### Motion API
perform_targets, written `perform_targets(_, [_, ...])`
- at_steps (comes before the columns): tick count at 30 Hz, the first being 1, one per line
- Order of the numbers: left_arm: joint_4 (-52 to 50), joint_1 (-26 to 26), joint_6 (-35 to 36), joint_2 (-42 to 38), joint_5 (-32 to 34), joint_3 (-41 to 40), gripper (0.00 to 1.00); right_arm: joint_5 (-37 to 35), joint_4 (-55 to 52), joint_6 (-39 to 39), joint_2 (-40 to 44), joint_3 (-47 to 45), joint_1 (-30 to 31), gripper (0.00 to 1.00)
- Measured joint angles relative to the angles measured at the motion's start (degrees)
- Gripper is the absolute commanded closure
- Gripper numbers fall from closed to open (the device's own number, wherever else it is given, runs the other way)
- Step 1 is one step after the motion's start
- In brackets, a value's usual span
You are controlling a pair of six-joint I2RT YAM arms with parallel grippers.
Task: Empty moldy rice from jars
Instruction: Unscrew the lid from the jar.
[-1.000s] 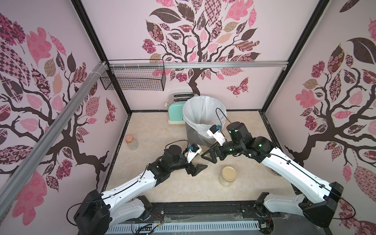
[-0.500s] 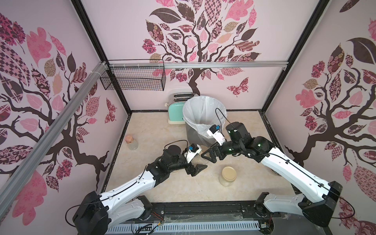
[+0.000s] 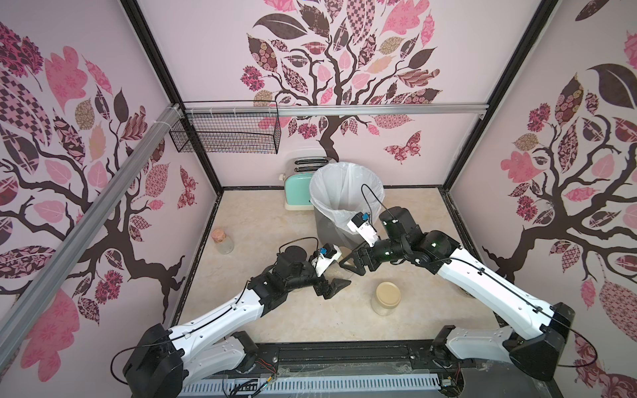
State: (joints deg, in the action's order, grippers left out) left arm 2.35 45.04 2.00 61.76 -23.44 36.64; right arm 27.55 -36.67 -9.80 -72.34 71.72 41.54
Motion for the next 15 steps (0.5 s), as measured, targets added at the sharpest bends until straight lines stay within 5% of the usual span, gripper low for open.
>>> perform_targets(15, [-1.29, -0.04, 0.2, 0.0, 0.26, 0.0, 0.3, -0.2, 1.16, 0.79, -0.37, -1.09, 0.0, 0.02])
